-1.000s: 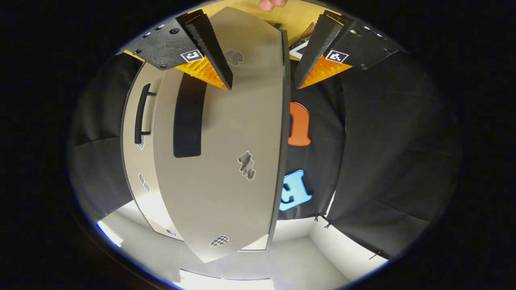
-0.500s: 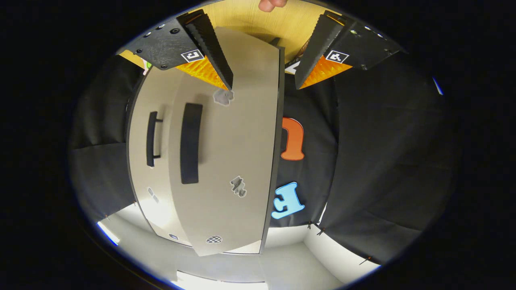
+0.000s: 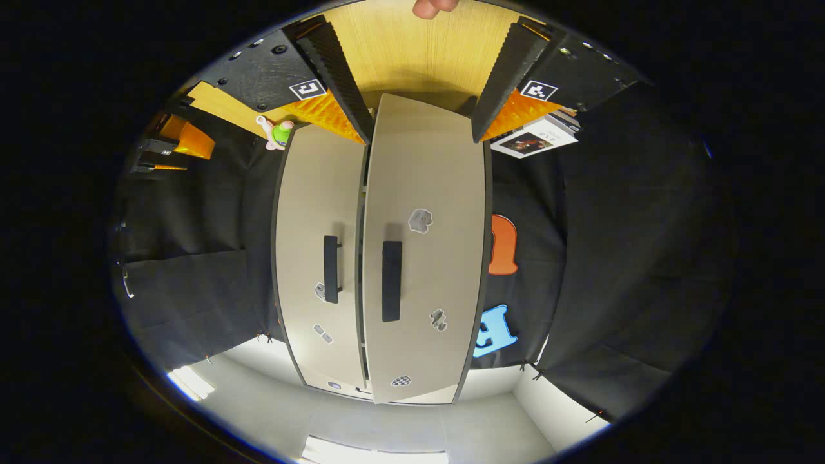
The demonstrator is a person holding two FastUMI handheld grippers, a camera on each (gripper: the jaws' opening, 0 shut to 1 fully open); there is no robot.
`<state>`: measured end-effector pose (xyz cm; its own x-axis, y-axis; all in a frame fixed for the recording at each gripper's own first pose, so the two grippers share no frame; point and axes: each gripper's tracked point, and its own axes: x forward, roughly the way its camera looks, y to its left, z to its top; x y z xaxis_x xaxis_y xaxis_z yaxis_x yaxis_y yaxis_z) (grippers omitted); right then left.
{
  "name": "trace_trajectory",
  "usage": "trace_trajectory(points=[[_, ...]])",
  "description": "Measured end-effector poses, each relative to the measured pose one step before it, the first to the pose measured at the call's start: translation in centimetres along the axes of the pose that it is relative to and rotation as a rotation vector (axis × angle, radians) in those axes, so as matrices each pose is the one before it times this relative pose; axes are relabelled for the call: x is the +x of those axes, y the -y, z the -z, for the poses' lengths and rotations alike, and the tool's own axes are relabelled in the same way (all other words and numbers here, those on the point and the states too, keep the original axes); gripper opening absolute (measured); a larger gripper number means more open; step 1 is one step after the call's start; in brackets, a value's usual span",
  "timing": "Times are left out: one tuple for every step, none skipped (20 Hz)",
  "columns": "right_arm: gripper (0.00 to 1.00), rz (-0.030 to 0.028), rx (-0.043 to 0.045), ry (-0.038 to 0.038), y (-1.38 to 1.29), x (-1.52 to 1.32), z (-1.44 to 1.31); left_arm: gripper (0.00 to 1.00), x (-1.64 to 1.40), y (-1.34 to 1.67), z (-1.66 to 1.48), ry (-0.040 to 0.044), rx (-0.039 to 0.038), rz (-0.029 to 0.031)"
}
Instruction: Grab one shoe with the right hand and put it into the shoe cabinet, grab the other shoe with the left hand and put it into the shoe cabinet; then close the right door with the right hand and the left door with the left hand.
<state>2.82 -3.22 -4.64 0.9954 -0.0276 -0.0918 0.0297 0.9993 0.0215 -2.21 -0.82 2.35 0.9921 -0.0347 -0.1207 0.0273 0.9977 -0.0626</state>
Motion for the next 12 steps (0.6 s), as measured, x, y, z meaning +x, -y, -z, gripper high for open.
trace_trajectory(points=[[0.97, -0.00688, 0.00022, -0.00025, -0.339, 0.015, -0.06, 0.93, -0.056, 0.258, -0.036, 0.00207, -0.0061, 0.00455], [0.97, -0.00415, 0.00299, -0.00064, -0.179, 0.003, -0.131, 0.93, 0.013, 0.17, 0.139, -0.00059, -0.00328, 0.00416], [0.97, -0.00599, 0.00379, -0.00067, -0.206, -0.053, -0.024, 0.93, -0.007, 0.111, -0.028, -0.00207, 0.00131, 0.00094], [0.97, -0.00198, 0.00496, 0.00337, -0.096, 0.001, -0.151, 0.93, -0.012, -0.093, -0.047, 0.0025, 0.00644, -0.00176], [0.97, -0.00273, 0.0042, 0.003, -0.152, -0.054, -0.19, 0.93, 0.13, -0.039, -0.033, 0.00179, 0.00675, -0.00105], [0.97, -0.00291, 0.00216, 0.00288, -0.081, 0.015, -0.16, 0.94, -0.163, 0.093, 0.018, 0.00194, 0.00475, -0.00113], [0.97, -0.00236, 0.00024, 0.00203, -0.157, -0.058, -0.064, 0.93, 0.023, -0.04, -0.017, 0.00141, 0.00339, -0.00061], [0.97, -0.00416, 0.00028, 0.00232, -0.118, -0.128, -0.069, 0.93, -0.01, 0.11, -0.003, 0.00171, 0.00068, 0.00282], [0.97, -0.00258, -0.00017, 0.00467, -0.173, 0.025, -0.143, 0.93, 0.079, 0.022, -0.231, 0.00521, 0.00061, 0.00136], [0.97, 0.00165, -0.00003, 0.00167, -0.057, 0.03, -0.115, 0.93, 0.117, 0.116, -0.069, 0.00472, 0.00502, -0.00049], [0.97, 0.00001, 0.00331, 0.00099, -0.114, -0.075, -0.035, 0.93, -0.06, -0.072, -0.058, 0.00478, 0.00776, -0.0015], [0.97, -0.00281, 0.00714, 0.00455, -0.16, -0.048, -0.128, 0.93, -0.025, -0.002, -0.108, 0.00512, 0.00863, -0.00235]])
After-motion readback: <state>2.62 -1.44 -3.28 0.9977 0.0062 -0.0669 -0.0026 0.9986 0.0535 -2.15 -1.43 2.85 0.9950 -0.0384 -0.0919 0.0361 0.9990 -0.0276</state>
